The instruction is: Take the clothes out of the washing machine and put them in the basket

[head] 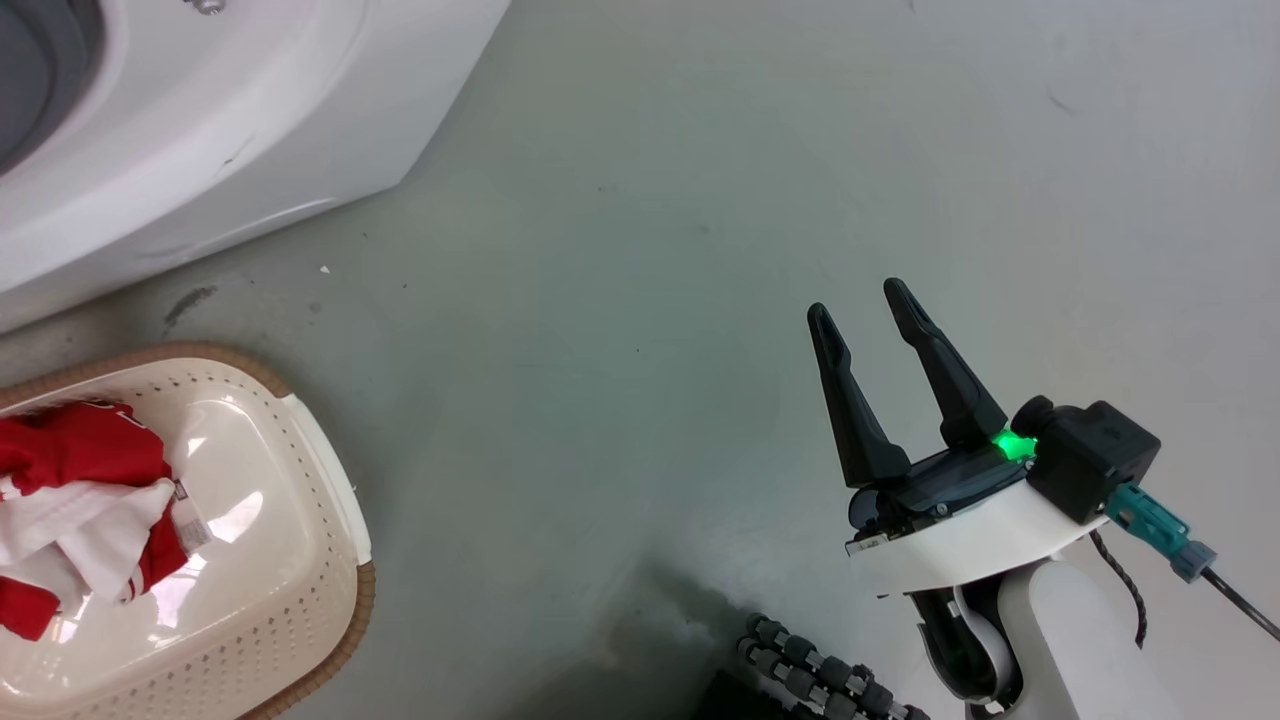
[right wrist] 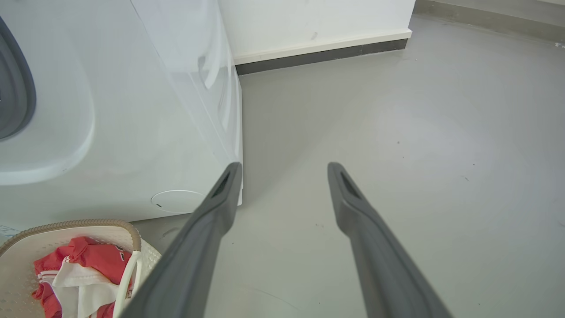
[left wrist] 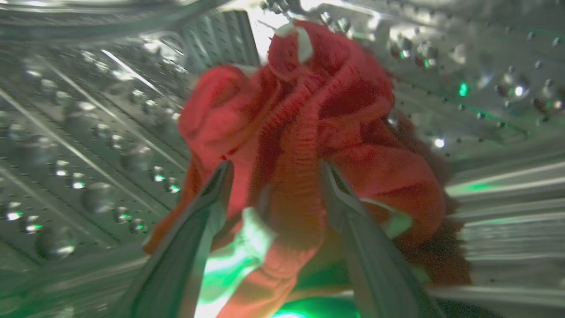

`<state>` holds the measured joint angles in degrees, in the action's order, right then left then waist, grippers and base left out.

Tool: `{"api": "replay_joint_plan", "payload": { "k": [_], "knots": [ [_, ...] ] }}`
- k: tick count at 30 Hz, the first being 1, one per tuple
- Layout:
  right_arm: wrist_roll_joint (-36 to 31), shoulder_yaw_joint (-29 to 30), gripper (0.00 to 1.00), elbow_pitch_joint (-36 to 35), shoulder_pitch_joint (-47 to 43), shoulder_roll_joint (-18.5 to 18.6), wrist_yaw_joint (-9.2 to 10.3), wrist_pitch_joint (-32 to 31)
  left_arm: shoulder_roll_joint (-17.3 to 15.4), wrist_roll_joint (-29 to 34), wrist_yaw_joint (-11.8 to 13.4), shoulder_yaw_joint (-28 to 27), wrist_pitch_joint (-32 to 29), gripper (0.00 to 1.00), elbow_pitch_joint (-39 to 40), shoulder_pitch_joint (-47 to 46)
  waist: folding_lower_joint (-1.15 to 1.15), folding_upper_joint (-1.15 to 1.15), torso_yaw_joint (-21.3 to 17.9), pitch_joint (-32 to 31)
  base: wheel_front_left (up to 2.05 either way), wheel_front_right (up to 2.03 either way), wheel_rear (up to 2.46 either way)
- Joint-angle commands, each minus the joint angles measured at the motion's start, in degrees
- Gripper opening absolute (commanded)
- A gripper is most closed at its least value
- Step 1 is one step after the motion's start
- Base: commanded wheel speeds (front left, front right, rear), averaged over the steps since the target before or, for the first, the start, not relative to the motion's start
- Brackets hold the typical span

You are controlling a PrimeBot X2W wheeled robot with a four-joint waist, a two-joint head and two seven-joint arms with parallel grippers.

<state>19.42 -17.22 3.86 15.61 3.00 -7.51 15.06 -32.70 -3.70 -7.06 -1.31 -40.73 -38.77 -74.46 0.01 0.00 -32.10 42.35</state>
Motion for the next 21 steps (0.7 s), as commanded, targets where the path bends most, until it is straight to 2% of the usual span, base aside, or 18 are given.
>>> {"api": "replay_joint_plan", "payload": {
  "k": [1,5,6,7,8,15,21],
  "knots": [
    [0.52,0.0,1.0,-0.44,0.88,-0.22,0.04,0.15,-0.05,0.05,0.41,0.14,-1.81,1.0,0.52,-1.07,-0.01,0.0,-0.19,0.9,0.0,0.0,0.0],
    [1.04,0.15,1.0,-0.85,0.69,-0.21,0.05,0.15,-0.19,0.84,2.16,0.7,-6.81,1.0,2.0,-0.56,-0.01,0.0,-0.14,1.55,0.0,0.0,0.0],
    [1.07,0.25,1.0,-0.92,0.63,-0.21,0.04,0.15,-0.21,1.07,2.81,0.66,-7.39,0.63,2.6,-0.24,-0.01,0.0,-0.12,1.71,0.0,0.0,0.0],
    [1.19,0.31,1.0,-0.99,0.62,-0.21,0.05,0.15,-0.39,1.28,3.25,0.8,-7.87,0.37,3.21,0.26,-0.01,0.0,-0.12,1.84,0.0,0.0,0.0],
    [1.37,0.38,1.0,-1.05,0.61,-0.21,0.04,0.15,-0.5,1.41,3.78,0.79,-8.04,0.0,3.78,0.59,-0.01,0.0,-0.13,1.93,0.0,0.0,0.0],
    [1.94,0.33,1.0,-0.91,1.25,-0.22,0.04,0.15,-2.07,1.88,6.41,-0.24,-4.66,0.0,6.85,2.52,-0.01,0.0,-0.39,1.99,0.0,0.0,0.0],
    [2.2,-0.31,1.0,-0.39,2.16,-0.21,0.04,0.15,-3.31,1.18,7.96,-1.74,7.47,0.0,6.98,3.96,-0.01,0.0,-0.97,0.95,0.0,0.0,0.0]
  ]
}}
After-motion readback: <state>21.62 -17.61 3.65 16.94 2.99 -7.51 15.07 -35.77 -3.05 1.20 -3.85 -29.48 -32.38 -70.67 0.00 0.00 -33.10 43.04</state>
